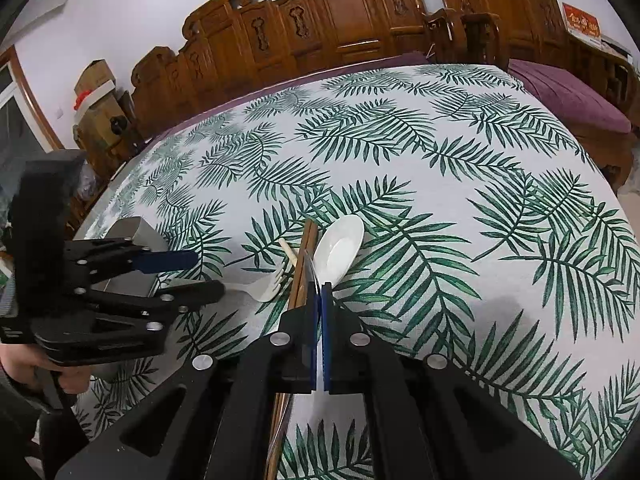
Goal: Organize utensils
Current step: 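Grasp the white plastic fork with the left gripper while the right gripper holds the metal spoon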
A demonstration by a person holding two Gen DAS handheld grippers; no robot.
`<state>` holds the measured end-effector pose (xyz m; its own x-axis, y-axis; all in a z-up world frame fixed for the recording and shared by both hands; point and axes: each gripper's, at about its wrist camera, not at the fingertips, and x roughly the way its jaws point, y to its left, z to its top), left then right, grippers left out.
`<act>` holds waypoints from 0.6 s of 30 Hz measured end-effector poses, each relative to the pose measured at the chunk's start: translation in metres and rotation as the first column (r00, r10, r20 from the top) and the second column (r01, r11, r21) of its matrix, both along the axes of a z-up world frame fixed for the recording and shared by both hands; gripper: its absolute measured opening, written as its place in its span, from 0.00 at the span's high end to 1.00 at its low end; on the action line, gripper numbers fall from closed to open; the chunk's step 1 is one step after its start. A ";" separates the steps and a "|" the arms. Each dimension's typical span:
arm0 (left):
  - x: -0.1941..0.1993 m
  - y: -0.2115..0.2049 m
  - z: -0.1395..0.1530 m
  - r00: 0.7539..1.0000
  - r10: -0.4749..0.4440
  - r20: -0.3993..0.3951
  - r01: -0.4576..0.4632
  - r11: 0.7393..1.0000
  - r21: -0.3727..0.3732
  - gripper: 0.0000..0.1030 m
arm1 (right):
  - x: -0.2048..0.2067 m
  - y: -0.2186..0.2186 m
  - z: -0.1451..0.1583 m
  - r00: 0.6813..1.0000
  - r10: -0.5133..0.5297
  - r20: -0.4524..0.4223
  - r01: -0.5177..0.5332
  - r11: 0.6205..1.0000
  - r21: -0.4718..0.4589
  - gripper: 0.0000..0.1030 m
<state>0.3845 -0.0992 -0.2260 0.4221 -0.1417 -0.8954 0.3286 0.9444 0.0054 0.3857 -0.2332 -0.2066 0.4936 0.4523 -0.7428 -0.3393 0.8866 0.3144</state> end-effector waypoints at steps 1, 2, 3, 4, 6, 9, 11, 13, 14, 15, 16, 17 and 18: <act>0.002 0.000 -0.003 1.000 0.003 -0.013 -0.003 1.000 0.008 0.55 | 0.001 0.000 -0.001 1.000 0.000 -0.003 0.000 1.000 0.000 0.98; 0.003 0.000 -0.004 1.000 0.005 -0.019 -0.004 1.000 0.011 0.55 | 0.001 0.000 -0.001 1.000 0.001 -0.005 -0.001 1.000 0.001 0.98; 0.005 0.000 -0.007 1.000 0.004 -0.030 -0.004 1.000 0.013 0.55 | 0.002 0.000 -0.002 1.000 0.003 -0.006 -0.003 1.000 0.001 0.98; 0.006 0.000 -0.009 0.999 0.004 -0.036 -0.003 1.000 0.019 0.55 | 0.002 0.000 -0.003 1.000 0.003 -0.008 -0.003 1.000 0.000 0.98; 0.007 -0.001 -0.011 0.999 0.003 -0.048 -0.001 1.000 0.030 0.55 | 0.003 -0.001 -0.004 1.000 -0.002 -0.014 0.002 1.000 -0.001 0.98; 0.005 -0.002 -0.014 0.998 -0.011 -0.058 0.013 1.000 0.025 0.58 | 0.005 -0.002 -0.004 1.000 -0.010 -0.019 0.010 1.000 0.008 0.98; 0.004 -0.002 -0.013 0.998 -0.021 -0.063 0.022 1.000 0.020 0.68 | 0.004 -0.001 -0.004 1.000 -0.008 -0.017 0.008 1.000 0.010 0.98; 0.003 -0.003 -0.012 0.997 -0.032 -0.070 0.034 0.999 0.020 0.80 | 0.004 0.001 -0.003 1.000 -0.003 -0.016 0.003 1.000 0.008 0.98; 0.002 -0.003 -0.012 0.997 -0.038 -0.073 0.039 0.999 0.017 0.88 | 0.004 0.002 -0.003 1.000 -0.001 -0.016 0.001 1.000 0.007 0.98; 0.000 -0.003 -0.012 0.996 -0.044 -0.078 0.046 0.999 0.016 0.93 | 0.003 0.002 -0.003 1.000 0.000 -0.016 0.000 1.000 0.007 0.98; -0.001 -0.004 -0.012 0.996 -0.045 -0.077 0.047 0.999 0.018 0.93 | 0.003 0.003 -0.003 1.000 0.001 -0.016 -0.001 1.000 0.008 0.98; -0.003 -0.004 -0.012 0.996 -0.046 -0.078 0.047 0.999 0.019 0.94 | 0.002 0.003 -0.003 1.000 0.002 -0.015 -0.002 1.000 0.009 0.98; -0.004 -0.003 -0.012 0.996 -0.044 -0.078 0.046 0.999 0.018 0.94 | 0.002 0.003 -0.003 1.000 0.003 -0.015 -0.003 1.000 0.009 0.98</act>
<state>0.3802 -0.1025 -0.2378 0.3448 -0.1414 -0.9280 0.3708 0.9287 -0.0037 0.3877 -0.2302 -0.2091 0.4814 0.4601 -0.7460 -0.3373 0.8828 0.3269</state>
